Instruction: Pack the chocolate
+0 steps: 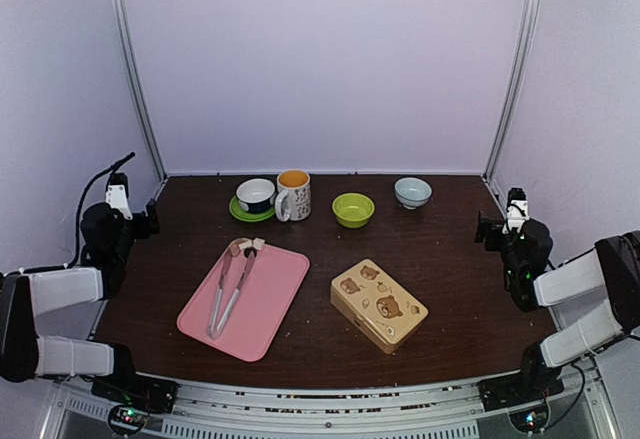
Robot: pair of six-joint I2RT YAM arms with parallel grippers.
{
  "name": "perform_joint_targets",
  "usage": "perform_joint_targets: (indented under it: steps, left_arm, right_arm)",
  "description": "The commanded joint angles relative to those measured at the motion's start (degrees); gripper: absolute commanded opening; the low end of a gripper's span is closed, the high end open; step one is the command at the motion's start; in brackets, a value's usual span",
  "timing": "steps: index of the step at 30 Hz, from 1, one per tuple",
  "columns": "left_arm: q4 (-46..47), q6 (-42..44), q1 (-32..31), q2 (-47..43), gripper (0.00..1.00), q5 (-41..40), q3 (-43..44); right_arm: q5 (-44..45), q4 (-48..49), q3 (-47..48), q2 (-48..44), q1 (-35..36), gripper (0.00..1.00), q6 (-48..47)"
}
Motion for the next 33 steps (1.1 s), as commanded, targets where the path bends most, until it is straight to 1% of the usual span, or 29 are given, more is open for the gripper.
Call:
perform_joint_targets:
  steps: [1, 3, 5, 8, 11, 13, 14, 17, 19, 20, 21, 22, 25, 26, 28, 29, 31, 33]
  left_arm:
    - [3.0, -2.8, 0.3, -2.4, 0.98, -0.2, -0.3]
    - [0.6, -6.2, 0.2, -3.4, 0.98, 0.2, -0.1]
    - [-5.4, -11.8, 0.2, -4.3, 0.98, -1.0, 1.5]
    - [-15.5, -15.6, 0.3, -4.5, 0.98, -2.4, 5.4]
    - [-25.0, -18.8, 0.3, -5.1, 0.98, -2.7, 8.8]
    - [-28.4, -23.1, 0.2, -5.7, 0.98, -2.2, 9.1]
    - [-28.8, -25.6, 0.2, -6.4, 0.98, -0.9, 8.6]
    - [-27.0, -28.8, 0.2, -8.9, 0.98, 5.7, 6.5]
    - [-28.6, -30.5, 0.3, -9.8, 0.96, 10.7, 6.5]
    - [-29.8, -31.2, 0.2, -9.7, 0.96, 13.0, 7.2]
    - [-31.3, -31.9, 0.2, -9.5, 0.95, 15.5, 7.8]
    - [-32.7, -32.6, 0.2, -9.4, 0.95, 17.7, 8.1]
    - [-34.0, -34.6, -1.1, -9.9, 0.95, 23.2, 7.2]
    - [-34.2, -35.3, -1.6, -10.2, 0.96, 24.3, 6.7]
    - [-34.6, -36.2, -3.6, -11.2, 0.98, 25.4, 5.7]
    - [-34.8, -36.7, -4.8, -11.9, 0.98, 25.2, 5.2]
    - [-34.7, -38.0, -7.7, -12.8, 0.98, 24.0, 4.4]
    - [-33.7, -38.8, -10.4, -13.0, 0.98, 23.5, 3.8]
  right_arm:
    - [0.0, 1.0, 0.7, -0.1, -0.4, 1.00, 0.2]
    - [0.0, 1.0, 0.7, -0.1, -0.4, 1.00, 0.1]
    - [0.1, 1.4, 0.4, -0.3, -0.4, 1.00, -0.1]
    - [-1.7, 1.4, -0.2, -1.9, -0.2, 1.00, -1.1]
    - [-2.0, -3.5, 0.7, -5.8, 0.1, 1.00, -1.6]
    - [-1.6, -7.9, 1.5, -8.7, 0.4, 1.00, -2.0]
    - [-0.9, -10.0, 1.9, -9.9, 0.7, 1.00, -2.1]
    - [1.2, -15.4, 3.0, -14.5, 2.1, 1.00, -2.2]
    - [1.2, -22.0, 4.6, -17.9, 2.9, 1.00, -1.8]
    - [1.3, -26.7, 5.8, -19.5, 3.3, 1.00, -0.7]
    - [1.5, -28.6, 6.7, -21.0, 3.6, 1.00, 1.1]
    - [1.2, -32.8, 7.5, -22.2, 3.8, 1.00, 3.4]
    - [-0.4, -41.8, 10.0, -25.7, 4.3, 1.00, 9.2]
    - [0.1, -44.7, 10.7, -26.5, 4.4, 1.00, 11.4]
    - [6.5, -51.8, 12.4, -28.4, 4.4, 1.00, 19.3]
    - [8.4, -55.3, 13.2, -29.0, 4.3, 1.00, 21.5]
    - [6.9, -60.0, 14.2, -30.4, 4.3, 1.00, 21.1]
    - [7.6, -64.2, 15.0, -31.4, 4.3, 1.00, 22.0]
